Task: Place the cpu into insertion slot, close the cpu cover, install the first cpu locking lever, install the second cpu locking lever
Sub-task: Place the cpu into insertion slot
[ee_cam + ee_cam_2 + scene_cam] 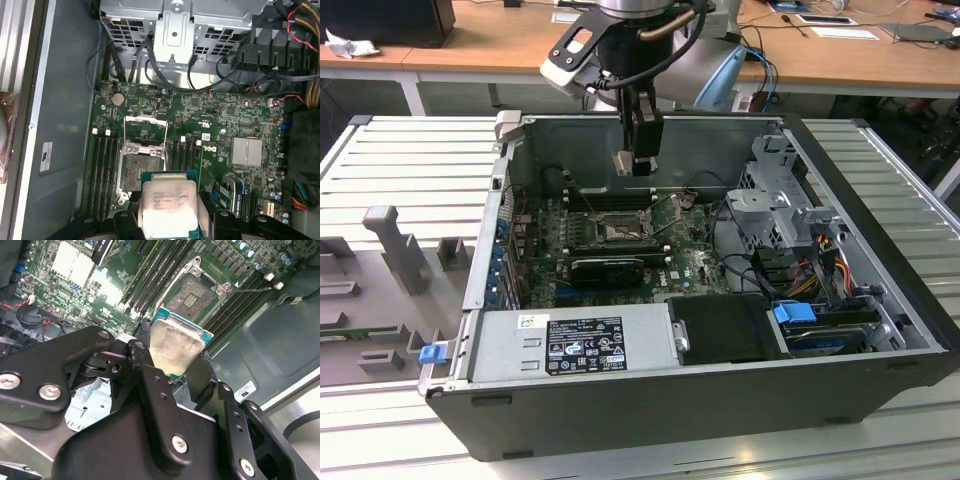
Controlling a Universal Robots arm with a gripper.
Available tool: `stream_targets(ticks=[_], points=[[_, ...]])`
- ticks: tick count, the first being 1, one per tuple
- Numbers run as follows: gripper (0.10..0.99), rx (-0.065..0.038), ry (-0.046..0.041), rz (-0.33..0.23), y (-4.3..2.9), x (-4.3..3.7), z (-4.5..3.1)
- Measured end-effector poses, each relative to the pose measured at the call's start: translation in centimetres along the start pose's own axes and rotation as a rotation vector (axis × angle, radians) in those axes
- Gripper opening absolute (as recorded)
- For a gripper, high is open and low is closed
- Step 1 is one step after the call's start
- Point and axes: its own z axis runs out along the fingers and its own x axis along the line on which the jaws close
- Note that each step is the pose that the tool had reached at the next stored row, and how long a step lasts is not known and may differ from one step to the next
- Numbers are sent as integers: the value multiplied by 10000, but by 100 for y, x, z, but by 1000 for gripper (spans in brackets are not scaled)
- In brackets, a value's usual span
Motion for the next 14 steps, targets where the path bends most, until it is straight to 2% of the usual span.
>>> stream_targets(ticks=[2,4,5,8,9,14], points=[[525,3,-3,56,-3,2,43],[525,-9,-60,690,-7,1,83],[525,-11,-67,792,-7,1,91],[525,-14,-81,892,-14,-1,173],[525,-13,-82,893,-19,-2,225],[525,-14,-82,894,-36,-5,385]])
